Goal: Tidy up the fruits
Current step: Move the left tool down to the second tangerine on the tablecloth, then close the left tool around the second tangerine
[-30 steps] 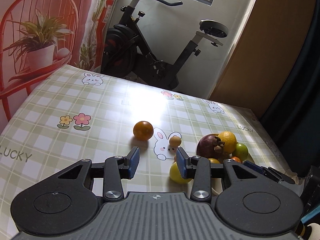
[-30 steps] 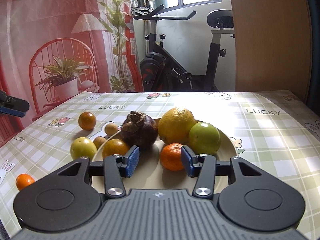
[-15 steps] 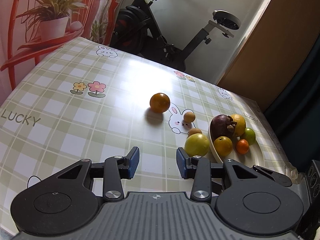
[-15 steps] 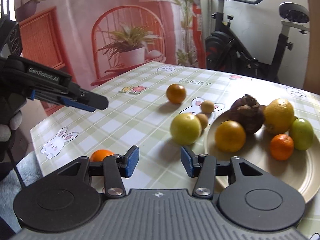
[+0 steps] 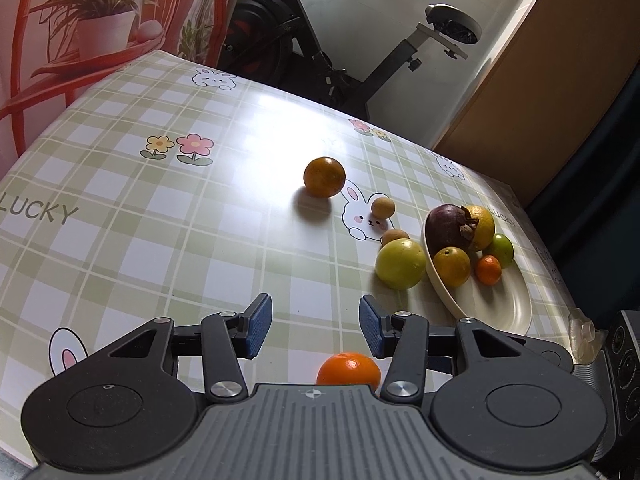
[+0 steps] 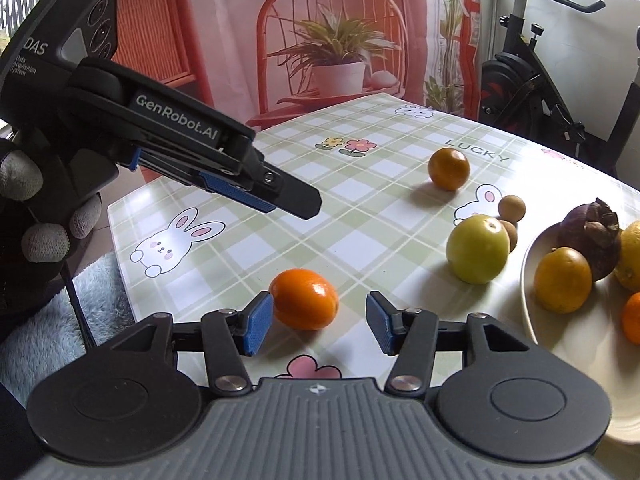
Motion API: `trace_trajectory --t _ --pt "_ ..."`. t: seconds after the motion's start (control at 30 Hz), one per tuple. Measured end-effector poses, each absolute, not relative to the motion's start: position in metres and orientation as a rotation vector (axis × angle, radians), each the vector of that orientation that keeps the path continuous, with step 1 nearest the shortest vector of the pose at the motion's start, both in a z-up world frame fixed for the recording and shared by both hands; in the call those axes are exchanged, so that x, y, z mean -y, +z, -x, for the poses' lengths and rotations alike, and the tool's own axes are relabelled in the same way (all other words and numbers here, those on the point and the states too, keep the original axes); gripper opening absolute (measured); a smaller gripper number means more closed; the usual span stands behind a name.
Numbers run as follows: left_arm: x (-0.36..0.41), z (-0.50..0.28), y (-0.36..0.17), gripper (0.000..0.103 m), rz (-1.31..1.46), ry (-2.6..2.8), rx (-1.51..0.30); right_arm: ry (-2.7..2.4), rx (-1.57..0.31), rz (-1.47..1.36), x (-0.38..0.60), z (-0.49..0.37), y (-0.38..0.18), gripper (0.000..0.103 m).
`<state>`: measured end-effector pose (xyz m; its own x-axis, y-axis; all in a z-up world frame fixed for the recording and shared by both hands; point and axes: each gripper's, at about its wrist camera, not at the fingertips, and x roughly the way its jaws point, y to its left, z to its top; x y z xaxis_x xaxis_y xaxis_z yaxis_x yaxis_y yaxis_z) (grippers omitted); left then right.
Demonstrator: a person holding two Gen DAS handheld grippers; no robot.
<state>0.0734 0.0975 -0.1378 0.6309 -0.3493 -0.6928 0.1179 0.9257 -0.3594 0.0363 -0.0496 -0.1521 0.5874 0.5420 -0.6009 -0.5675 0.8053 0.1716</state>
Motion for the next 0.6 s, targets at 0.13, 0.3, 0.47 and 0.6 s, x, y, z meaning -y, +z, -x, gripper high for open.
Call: trace_trajectory --t 0.13,0.3,0.47,0.6 --pt "-0.097 -0.074 -0.146 0.051 0.313 -0.311 -0.888 0.676 -0.696 0.063 0.040 -0.040 -0.156 0.054" --pt "-0.092 -0.073 -0.153 0.051 0.313 -0.344 -0.924 0.673 -0.714 0.053 0.039 -0.044 -0.163 0.049" --pt "-0.083 -0.073 -0.161 0.051 0.278 -0.374 -0.960 0.663 -0.717 0.031 0.042 -0.043 -0.164 0.047" --pt "-0.077 -0.071 -0.165 0.051 0.261 -0.397 -0.973 0.658 -0.718 0.017 0.044 -0.044 -0.164 0.046"
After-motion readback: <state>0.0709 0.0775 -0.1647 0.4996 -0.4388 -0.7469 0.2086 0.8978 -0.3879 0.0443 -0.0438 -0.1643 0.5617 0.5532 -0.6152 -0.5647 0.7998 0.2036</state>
